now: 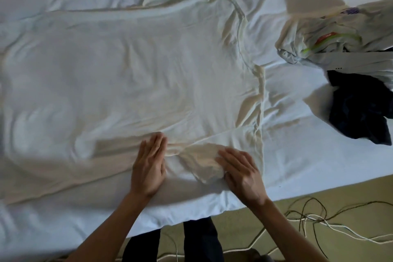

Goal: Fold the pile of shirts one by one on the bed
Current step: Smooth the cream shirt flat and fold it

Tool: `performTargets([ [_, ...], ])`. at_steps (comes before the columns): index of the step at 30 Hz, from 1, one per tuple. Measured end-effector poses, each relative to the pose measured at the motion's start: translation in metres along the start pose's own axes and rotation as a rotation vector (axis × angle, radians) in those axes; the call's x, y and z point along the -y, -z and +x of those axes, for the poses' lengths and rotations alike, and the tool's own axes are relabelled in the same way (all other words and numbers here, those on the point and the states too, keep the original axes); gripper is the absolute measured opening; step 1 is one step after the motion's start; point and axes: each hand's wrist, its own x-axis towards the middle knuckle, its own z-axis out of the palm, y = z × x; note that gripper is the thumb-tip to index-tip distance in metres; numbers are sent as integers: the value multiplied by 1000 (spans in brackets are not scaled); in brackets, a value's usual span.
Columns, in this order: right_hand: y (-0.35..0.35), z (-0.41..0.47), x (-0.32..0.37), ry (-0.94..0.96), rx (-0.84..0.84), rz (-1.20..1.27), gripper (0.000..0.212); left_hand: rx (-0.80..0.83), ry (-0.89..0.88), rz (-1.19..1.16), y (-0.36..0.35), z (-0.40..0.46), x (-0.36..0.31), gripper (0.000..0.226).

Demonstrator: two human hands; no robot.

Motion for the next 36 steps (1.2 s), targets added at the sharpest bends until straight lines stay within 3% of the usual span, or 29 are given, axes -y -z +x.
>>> performTargets([
  [2,18,26,-4,-161,-11,11,29,-64,-5,-52,6,10,5,48],
  [4,47,67,-10,-410,81,37,27,-114,12,-75,19,24,8,40],
  [7,93,143,-28,-599,225,89,14,-70,40,-49,44,50,12,36],
  [10,113,222,-37,-513,246,43,10,-8,141,-82,59,87,20,35],
  [13,90,278,-44,-387,273,-78,19,-8,276,-175,61,120,30,31],
  [19,48,306,-57,-323,394,-306,25,74,359,-298,48,148,41,11],
  [24,40,310,-50,-317,135,-328,34,-15,355,-297,45,160,47,8],
  [27,9,278,-35,-421,80,-343,63,8,343,-321,44,155,51,13],
  [29,-16,252,-16,-373,12,-322,70,-16,283,-270,45,142,55,26],
  [31,-45,229,14,-219,-30,-233,62,-31,200,-115,48,122,68,35],
  [36,-103,207,84,78,58,-13,47,-59,196,141,59,57,113,35],
])
